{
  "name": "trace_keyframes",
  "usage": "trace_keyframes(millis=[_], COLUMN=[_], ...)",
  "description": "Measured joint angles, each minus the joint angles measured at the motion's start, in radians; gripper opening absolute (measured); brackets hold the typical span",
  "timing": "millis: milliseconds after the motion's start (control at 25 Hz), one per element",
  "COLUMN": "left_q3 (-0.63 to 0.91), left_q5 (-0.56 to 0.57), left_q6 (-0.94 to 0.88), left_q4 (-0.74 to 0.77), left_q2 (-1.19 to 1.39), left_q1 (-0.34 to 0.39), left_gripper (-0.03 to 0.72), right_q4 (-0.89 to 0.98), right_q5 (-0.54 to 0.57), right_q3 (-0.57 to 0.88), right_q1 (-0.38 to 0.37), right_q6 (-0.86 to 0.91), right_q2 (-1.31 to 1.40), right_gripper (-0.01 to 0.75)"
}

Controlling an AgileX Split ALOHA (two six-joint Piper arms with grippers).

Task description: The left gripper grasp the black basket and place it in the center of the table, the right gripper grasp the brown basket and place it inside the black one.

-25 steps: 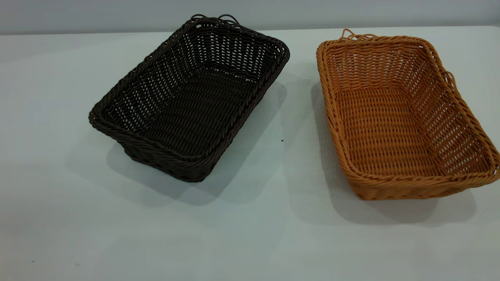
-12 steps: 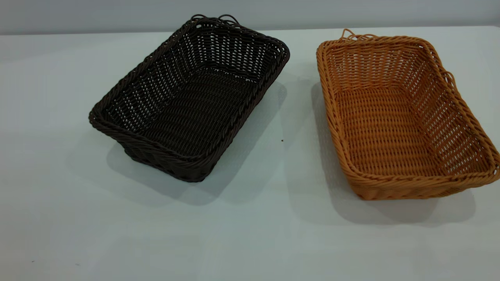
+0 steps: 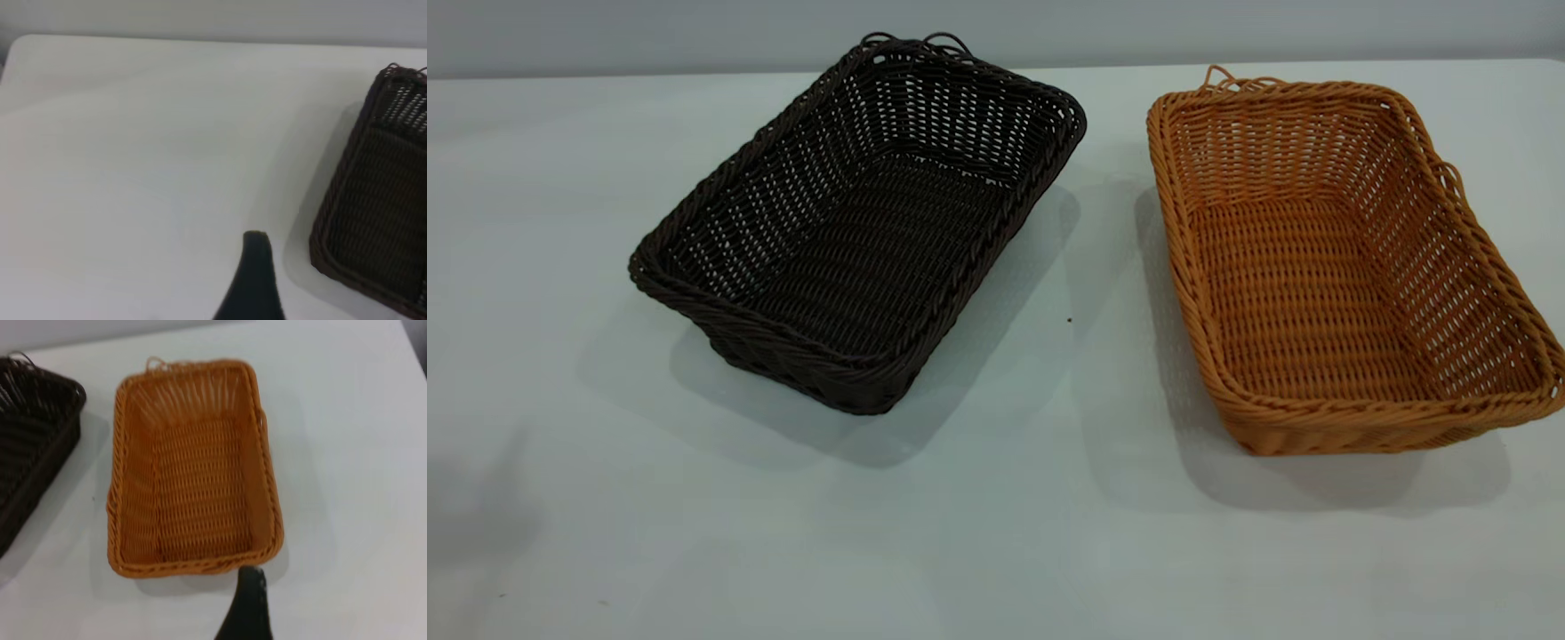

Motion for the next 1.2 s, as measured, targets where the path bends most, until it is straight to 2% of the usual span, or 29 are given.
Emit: trace_keyframes(millis=[200,400,800,1200], left_q3=[-0.115,-0.259,-0.563,-0.689], left_q5=[-0.108,-0.13,-0.126,-0.089], left_q6=[0.057,0.082,0.103,0.115], left_q4=[0.0,0.0,0.0,0.0], left_q2=[0.289,0.559,1.014,1.258], left_q1=[-0.102,-0.182,-0.254,-0.275], left_gripper=[0.58,0.58,0.58,0.58], right_q4=[0.0,0.0,0.038,0.119], right_q5=[-0.048,-0.052,-0.07,-0.07], right_q3=[0.0,0.0,0.0,0.0], right_q1=[0.0,0.0,0.0,0.0], right_q6=[0.024,0.05,0.08,0.08], right_q2=[0.143,0.247,0.379,0.468], right_gripper=[0.586,0.586,0.586,0.586])
